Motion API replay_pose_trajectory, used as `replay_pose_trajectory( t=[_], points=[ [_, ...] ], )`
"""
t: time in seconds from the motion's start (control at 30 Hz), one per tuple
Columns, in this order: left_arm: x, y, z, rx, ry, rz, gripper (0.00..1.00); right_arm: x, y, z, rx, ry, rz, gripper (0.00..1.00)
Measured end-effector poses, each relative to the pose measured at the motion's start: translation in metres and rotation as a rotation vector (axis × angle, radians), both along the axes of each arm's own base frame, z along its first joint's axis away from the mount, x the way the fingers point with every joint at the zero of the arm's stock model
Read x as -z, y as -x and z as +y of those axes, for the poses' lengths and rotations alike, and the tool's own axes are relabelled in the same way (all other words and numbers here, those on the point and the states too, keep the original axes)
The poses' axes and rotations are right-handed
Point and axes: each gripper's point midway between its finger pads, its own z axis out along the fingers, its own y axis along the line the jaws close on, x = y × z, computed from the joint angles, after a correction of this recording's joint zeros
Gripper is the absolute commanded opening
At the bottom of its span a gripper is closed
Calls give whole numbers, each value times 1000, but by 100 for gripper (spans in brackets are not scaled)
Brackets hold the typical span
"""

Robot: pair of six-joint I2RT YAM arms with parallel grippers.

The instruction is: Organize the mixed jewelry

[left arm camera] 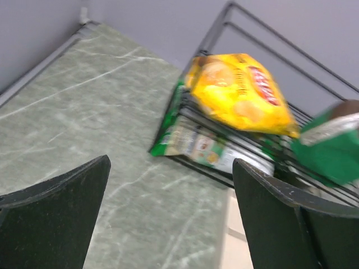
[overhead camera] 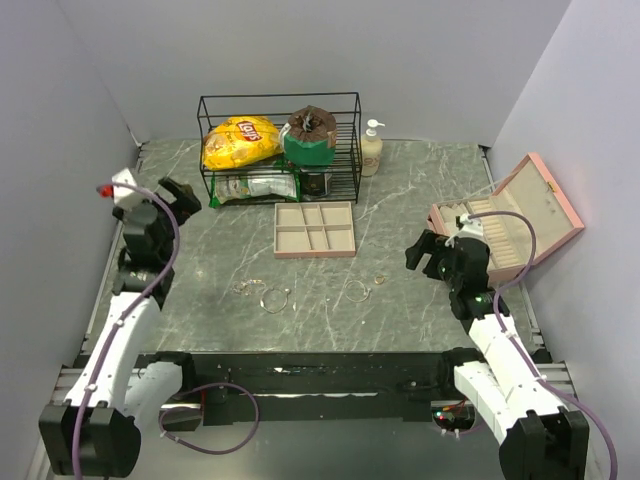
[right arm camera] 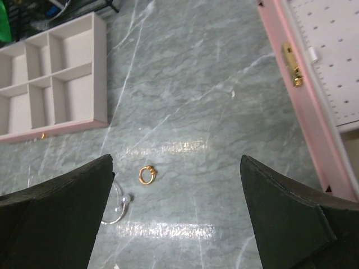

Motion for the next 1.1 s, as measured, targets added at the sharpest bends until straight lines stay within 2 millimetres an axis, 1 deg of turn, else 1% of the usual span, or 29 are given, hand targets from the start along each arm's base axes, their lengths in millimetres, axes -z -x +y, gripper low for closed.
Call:
replay_pose_trajectory(
  t=[0.07,0.13,0.2,0.23,0.3,0.37,0.43,0.5,0.53,0.6,0.7,0.8,0.83,0.97,1.07,1.1],
  points=[
    [-22,1,-9,53,-2,20,96,-3,-1,-3,15,8,-6,100],
    [-39,3,-17,99,-3,26,96,-4,-1,-3,15,11,-9,100],
    [-46,8,-22,134,-9,48,96,-4,0,-2,6,11,-10,100],
    [-43,10,-24,149,-14,68,96,-5,0,-2,2,11,-11,100],
    [-30,16,-28,176,-24,123,96,-5,1,-1,-8,13,-12,100],
    [-11,22,-32,209,-30,176,96,-5,2,2,-24,12,-11,100],
    [13,33,-37,244,-29,244,96,-3,2,4,-40,10,-3,100],
    [26,42,-38,257,-34,273,96,1,3,6,-53,7,14,100],
    [29,48,-37,256,-39,276,96,5,4,7,-59,4,31,100],
    [24,58,-31,220,-46,252,96,10,7,11,-74,-7,56,100],
    [5,69,-22,174,-56,172,96,14,11,16,-99,-29,77,100],
    [-6,77,-21,173,-68,112,96,16,14,20,-106,-50,93,95],
    [-7,78,-22,179,-70,107,96,17,15,21,-109,-56,99,91],
    [-4,79,-23,191,-87,115,96,25,20,30,-131,-78,134,85],
    [0,78,-23,193,-95,126,96,37,25,43,-166,-76,186,82],
    [1,77,-23,194,-97,130,96,42,28,50,-184,-69,211,79]
  ],
)
